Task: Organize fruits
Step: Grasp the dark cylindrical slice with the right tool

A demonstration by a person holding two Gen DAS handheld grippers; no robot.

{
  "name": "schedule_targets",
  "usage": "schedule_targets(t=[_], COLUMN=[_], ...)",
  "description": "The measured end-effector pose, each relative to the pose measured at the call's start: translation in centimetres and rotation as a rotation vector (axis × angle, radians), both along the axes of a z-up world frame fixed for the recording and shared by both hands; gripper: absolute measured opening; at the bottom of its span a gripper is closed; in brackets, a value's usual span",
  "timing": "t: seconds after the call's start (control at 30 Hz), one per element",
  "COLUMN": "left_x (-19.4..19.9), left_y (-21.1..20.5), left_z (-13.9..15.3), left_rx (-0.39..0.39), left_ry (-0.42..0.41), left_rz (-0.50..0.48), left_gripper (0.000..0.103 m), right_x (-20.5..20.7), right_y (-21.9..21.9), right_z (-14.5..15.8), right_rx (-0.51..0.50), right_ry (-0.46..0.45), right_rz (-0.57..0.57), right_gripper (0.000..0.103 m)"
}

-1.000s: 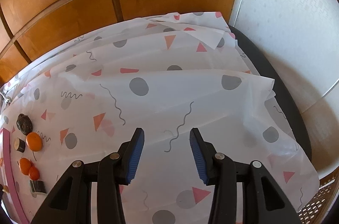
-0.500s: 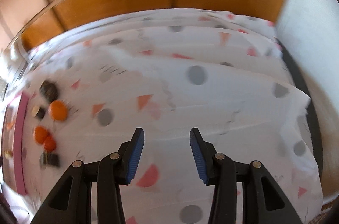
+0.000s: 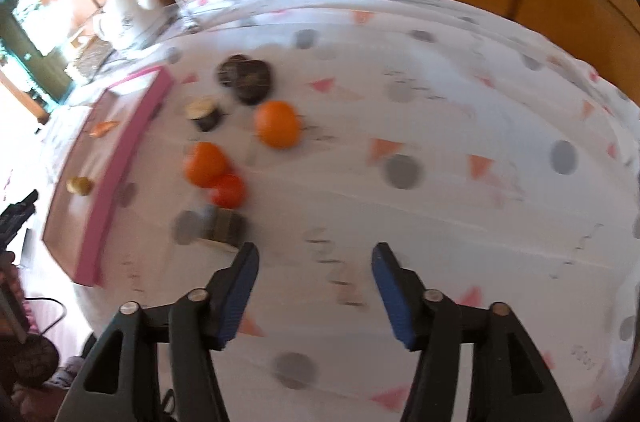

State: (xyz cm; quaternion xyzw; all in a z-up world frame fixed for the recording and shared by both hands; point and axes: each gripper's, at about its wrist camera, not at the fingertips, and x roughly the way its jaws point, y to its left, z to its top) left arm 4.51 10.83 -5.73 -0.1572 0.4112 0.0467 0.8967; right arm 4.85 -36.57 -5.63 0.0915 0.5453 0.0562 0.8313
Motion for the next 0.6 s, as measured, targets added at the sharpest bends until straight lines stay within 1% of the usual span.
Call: schedule_targets(t=[0.17, 0.3, 0.43, 0.57, 0.6], left_x=[-0.4, -0.6, -0.7, -0.7, -0.7], left_y=[1.8, 2.5, 2.9, 2.9, 2.9], left_z=[-0.6, -0.8, -0.8, -0.8, -0.8], left_rx=[-0.020, -0.018, -0.011, -0.002, 0.000], left_ry=[0.012, 0.008, 0.006, 0.004, 0.004], left_rz=[0.051, 0.071, 0.081, 0.083, 0.083], left_gripper=[0.070, 0.070, 0.070, 0.071, 0.071], right_x=[0.8, 1.6, 2.2, 2.7, 2.7], right_y=[3.9, 6.4, 7.5, 7.4, 7.4], right_z=[-0.2, -1.2, -2.3, -3.3, -3.5], right_rx=[0.016, -0.017, -0.058, -0.044, -0.042], right_ry=[-0.005, 0.008, 0.028, 0.051, 0.055], right_rz=[0.045, 0.050, 0.028, 0.001, -0.003], right_gripper=[0.061, 0.061, 0.061, 0.061, 0.055])
